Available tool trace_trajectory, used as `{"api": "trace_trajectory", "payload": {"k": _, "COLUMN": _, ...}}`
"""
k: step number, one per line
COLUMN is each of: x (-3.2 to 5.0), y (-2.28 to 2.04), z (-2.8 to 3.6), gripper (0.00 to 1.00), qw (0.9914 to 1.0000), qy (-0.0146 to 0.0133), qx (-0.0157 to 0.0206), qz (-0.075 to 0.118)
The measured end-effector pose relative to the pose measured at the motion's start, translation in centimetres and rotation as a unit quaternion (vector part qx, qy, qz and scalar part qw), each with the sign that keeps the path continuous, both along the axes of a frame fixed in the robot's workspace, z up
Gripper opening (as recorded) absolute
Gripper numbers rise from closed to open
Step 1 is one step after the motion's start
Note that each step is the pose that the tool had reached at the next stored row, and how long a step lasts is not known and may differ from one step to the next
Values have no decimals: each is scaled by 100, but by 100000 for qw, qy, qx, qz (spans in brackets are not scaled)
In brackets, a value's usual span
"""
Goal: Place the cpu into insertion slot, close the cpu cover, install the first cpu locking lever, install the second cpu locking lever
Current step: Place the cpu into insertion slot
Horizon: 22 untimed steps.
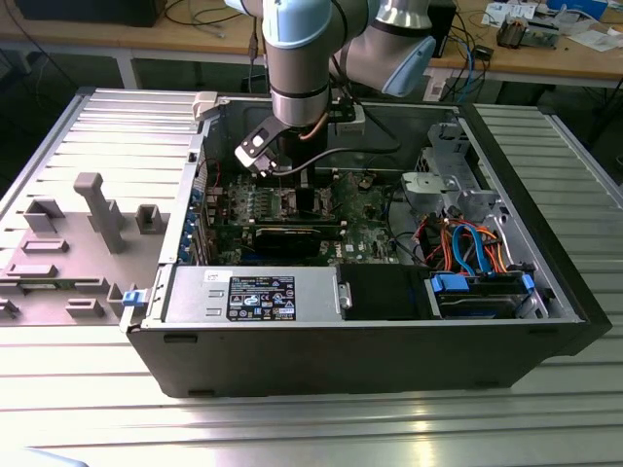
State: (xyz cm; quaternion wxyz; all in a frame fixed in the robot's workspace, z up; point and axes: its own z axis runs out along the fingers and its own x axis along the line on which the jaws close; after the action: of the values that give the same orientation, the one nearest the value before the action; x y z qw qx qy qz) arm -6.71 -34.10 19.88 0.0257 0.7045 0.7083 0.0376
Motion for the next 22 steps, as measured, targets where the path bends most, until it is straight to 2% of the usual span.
{"api": "trace_trajectory", "payload": {"k": 1, "x": 0, "y": 0, "z": 0, "gripper": 68, "qw": 100000, "qy": 0, "qx": -1, "qz": 0}}
{"api": "trace_trajectory", "payload": {"k": 4, "x": 0, "y": 3, "z": -4, "gripper": 68, "qw": 100000, "qy": -3, "qx": 170, "qz": -5}}
{"api": "trace_trajectory", "payload": {"k": 6, "x": 1, "y": 8, "z": -14, "gripper": 68, "qw": 99999, "qy": -6, "qx": 546, "qz": -3}}
{"api": "trace_trajectory", "payload": {"k": 8, "x": 3, "y": 18, "z": -22, "gripper": 68, "qw": 99997, "qy": -2, "qx": 718, "qz": 4}}
{"api": "trace_trajectory", "payload": {"k": 12, "x": 3, "y": 38, "z": -24, "gripper": 68, "qw": 99997, "qy": 1, "qx": 754, "qz": -55}}
{"api": "trace_trajectory", "payload": {"k": 19, "x": 2, "y": 40, "z": -24, "gripper": 68, "qw": 99997, "qy": -3, "qx": 758, "qz": -120}}
{"api": "trace_trajectory", "payload": {"k": 21, "x": 3, "y": 40, "z": -24, "gripper": 69, "qw": 99997, "qy": -3, "qx": 758, "qz": -122}}
{"api": "trace_trajectory", "payload": {"k": 22, "x": 2, "y": 40, "z": -24, "gripper": 75, "qw": 99997, "qy": 0, "qx": 754, "qz": -124}}
